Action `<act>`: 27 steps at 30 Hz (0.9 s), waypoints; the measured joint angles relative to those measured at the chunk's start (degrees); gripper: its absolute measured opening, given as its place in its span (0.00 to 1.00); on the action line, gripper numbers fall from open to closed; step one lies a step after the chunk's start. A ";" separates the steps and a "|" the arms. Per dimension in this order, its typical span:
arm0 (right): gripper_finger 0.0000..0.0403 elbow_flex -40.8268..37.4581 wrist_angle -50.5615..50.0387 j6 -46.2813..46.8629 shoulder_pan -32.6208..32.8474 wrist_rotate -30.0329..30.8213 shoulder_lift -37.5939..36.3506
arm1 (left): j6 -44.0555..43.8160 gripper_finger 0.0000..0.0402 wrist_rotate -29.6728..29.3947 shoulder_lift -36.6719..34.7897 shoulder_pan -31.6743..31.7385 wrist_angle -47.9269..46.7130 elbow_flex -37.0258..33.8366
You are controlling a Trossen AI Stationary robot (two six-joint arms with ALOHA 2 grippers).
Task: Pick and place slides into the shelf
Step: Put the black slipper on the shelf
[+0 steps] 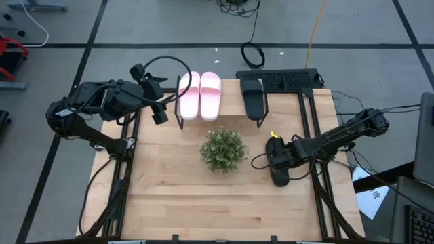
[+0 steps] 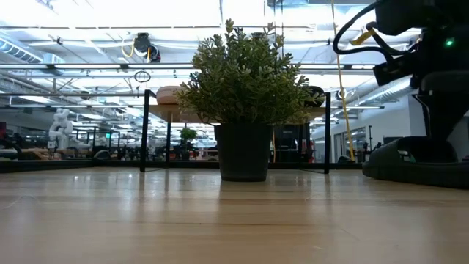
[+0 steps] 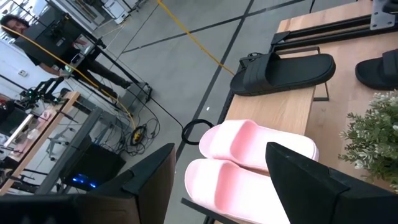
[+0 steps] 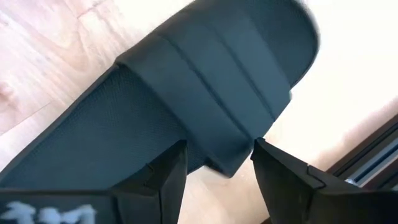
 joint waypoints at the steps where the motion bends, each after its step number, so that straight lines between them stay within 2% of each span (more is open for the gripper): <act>1: 0.42 0.00 0.00 -0.11 0.00 0.57 0.00 | 0.00 0.64 -0.01 0.01 0.01 0.00 0.00; 16: 0.42 -2.05 2.75 -4.27 -4.74 0.82 -0.02 | 0.00 0.64 -0.01 0.01 -0.01 -0.02 0.00; 27: 0.42 -2.23 2.71 -5.98 -5.66 6.87 0.02 | 0.17 0.64 -0.01 0.01 0.01 -0.02 0.00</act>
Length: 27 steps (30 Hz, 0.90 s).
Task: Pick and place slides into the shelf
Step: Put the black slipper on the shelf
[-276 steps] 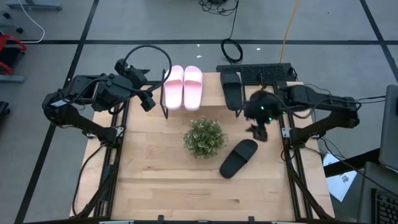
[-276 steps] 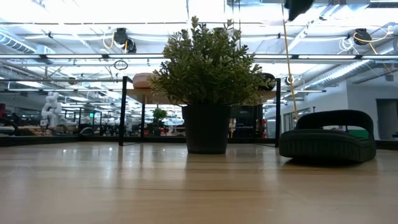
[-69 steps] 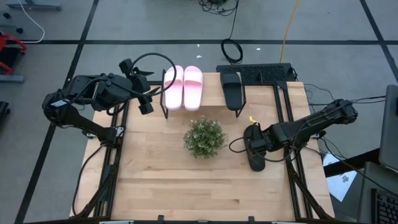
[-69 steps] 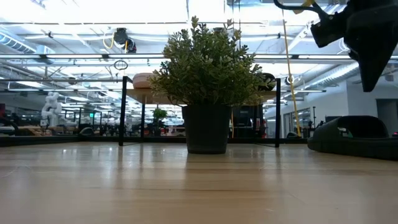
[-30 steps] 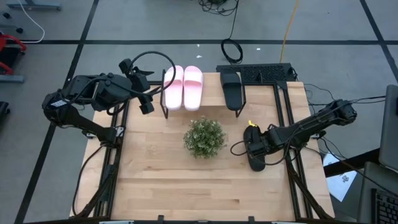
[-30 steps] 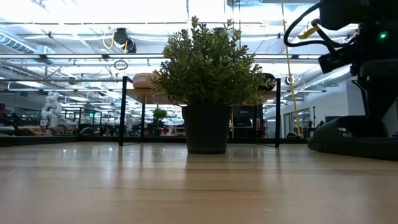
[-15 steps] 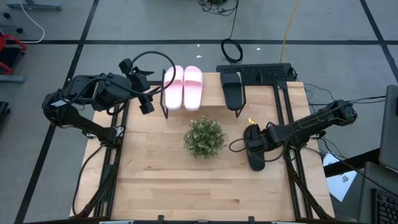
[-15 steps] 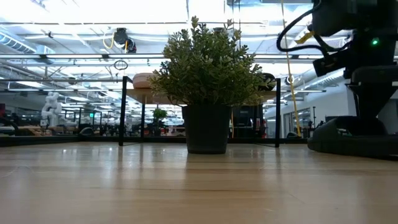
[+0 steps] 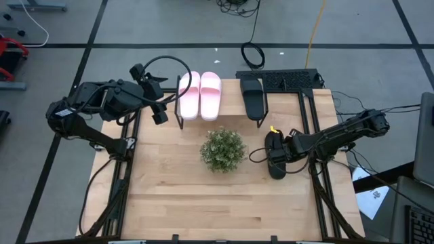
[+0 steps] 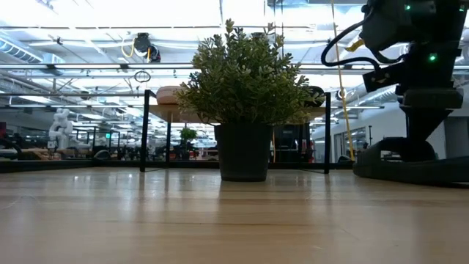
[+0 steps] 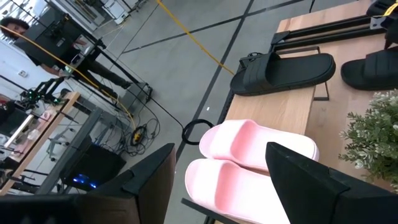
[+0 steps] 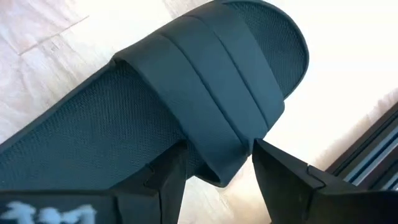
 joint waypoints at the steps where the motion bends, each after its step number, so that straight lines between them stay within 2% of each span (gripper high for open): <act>1: 0.42 -0.07 0.02 -0.20 -0.09 0.00 0.00 | -0.02 0.64 0.00 0.00 -0.02 0.00 0.00; 12: 0.42 -3.26 1.96 -1.01 -1.44 0.00 0.00 | -0.13 0.64 -0.02 -0.01 0.00 0.00 0.00; 27: 0.42 -3.28 4.10 -3.42 -3.47 5.98 0.15 | 0.09 0.64 -0.11 0.00 -0.02 0.00 0.00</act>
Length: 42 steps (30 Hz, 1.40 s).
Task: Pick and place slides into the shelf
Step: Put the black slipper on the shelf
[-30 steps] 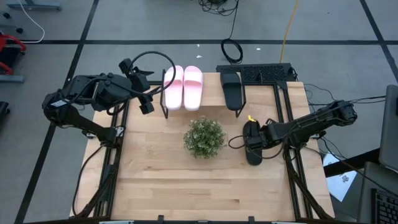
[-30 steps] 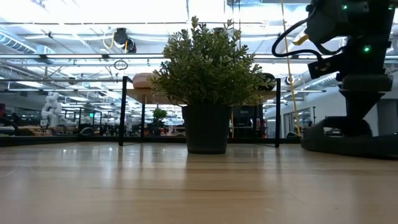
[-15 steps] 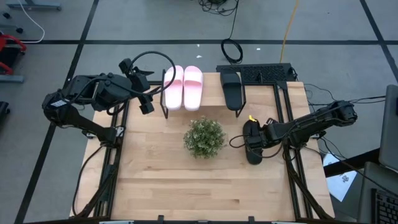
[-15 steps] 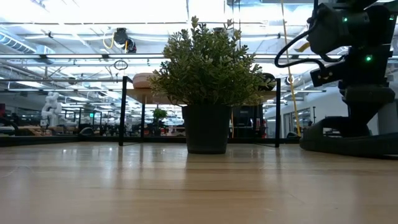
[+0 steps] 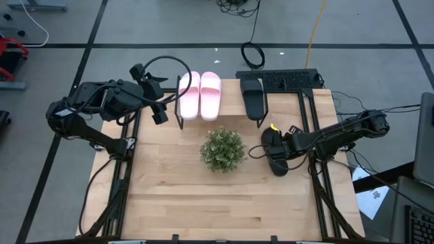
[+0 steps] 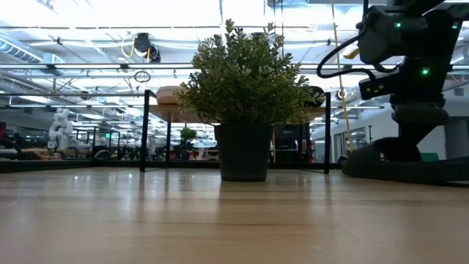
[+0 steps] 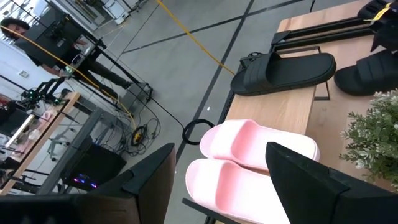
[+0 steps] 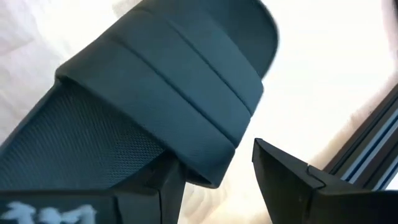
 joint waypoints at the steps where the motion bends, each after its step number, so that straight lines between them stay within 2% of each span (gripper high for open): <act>1: 0.42 0.00 0.34 -0.42 -0.27 0.71 0.00 | 0.00 0.64 0.00 0.00 0.02 0.00 0.00; 9: 0.42 0.00 1.95 -2.46 -1.73 1.71 0.00 | 0.00 0.64 -0.02 -0.01 0.01 0.00 0.00; 19: 0.42 0.00 3.74 -5.94 -1.73 5.99 0.00 | 0.02 0.64 -0.50 -0.02 0.01 0.00 0.00; 42: 0.42 0.02 6.10 -11.76 -1.69 8.98 0.00 | 0.07 0.64 -1.44 0.00 0.02 3.30 0.00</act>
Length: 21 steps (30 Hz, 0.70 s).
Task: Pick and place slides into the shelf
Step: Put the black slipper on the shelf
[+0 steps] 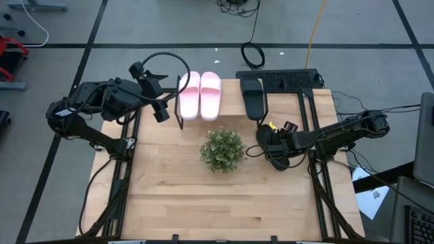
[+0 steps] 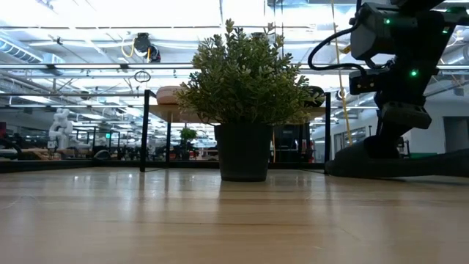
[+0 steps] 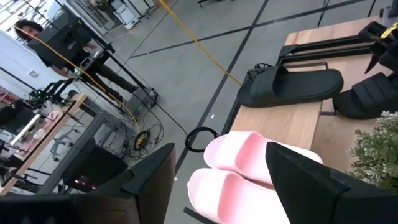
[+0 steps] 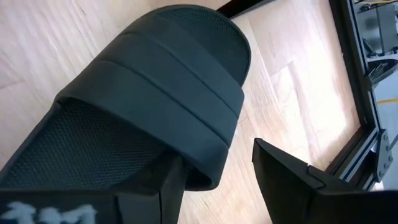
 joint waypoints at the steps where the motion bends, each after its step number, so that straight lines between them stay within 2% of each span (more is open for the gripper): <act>1: 0.42 0.00 0.11 -0.05 0.00 0.06 0.00 | 0.00 0.64 0.02 0.00 -0.02 0.00 0.00; 10: 0.40 -2.83 4.64 -1.54 -0.02 0.13 0.01 | -0.33 0.64 0.02 0.00 -0.01 0.00 0.00; 21: 0.13 -4.68 9.11 -4.61 -0.04 0.42 0.00 | -1.58 0.64 0.00 0.04 0.01 0.04 0.00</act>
